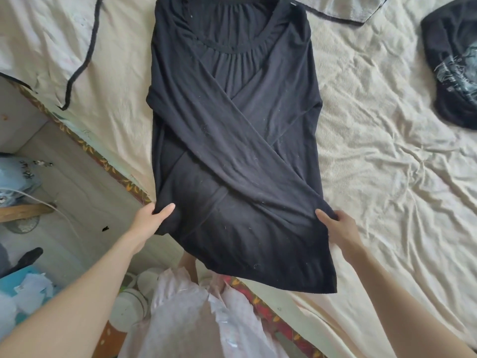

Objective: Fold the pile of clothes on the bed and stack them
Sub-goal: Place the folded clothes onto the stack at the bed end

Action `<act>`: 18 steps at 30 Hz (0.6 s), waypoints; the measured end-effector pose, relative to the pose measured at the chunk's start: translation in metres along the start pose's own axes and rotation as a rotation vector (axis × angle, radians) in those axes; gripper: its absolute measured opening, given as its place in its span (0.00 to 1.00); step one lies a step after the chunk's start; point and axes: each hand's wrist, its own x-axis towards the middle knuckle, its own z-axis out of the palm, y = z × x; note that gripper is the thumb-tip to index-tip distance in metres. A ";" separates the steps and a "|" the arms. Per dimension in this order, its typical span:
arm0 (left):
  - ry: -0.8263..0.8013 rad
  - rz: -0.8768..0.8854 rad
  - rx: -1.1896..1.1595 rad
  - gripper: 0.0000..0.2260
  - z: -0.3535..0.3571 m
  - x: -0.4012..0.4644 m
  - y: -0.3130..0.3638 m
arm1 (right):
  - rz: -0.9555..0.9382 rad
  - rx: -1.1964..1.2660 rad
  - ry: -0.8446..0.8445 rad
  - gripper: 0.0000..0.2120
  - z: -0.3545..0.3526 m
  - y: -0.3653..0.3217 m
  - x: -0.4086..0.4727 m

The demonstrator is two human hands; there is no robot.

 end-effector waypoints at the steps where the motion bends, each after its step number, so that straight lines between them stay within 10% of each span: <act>1: -0.013 -0.018 0.002 0.23 0.000 -0.004 -0.010 | 0.021 0.016 0.009 0.12 0.000 0.006 -0.002; 12: 0.112 0.087 -0.219 0.04 -0.009 -0.044 -0.039 | 0.208 0.437 -0.275 0.09 -0.012 0.017 -0.024; 18: 0.142 0.197 -0.238 0.04 -0.031 -0.072 -0.017 | -0.031 0.203 0.006 0.14 -0.013 -0.003 -0.046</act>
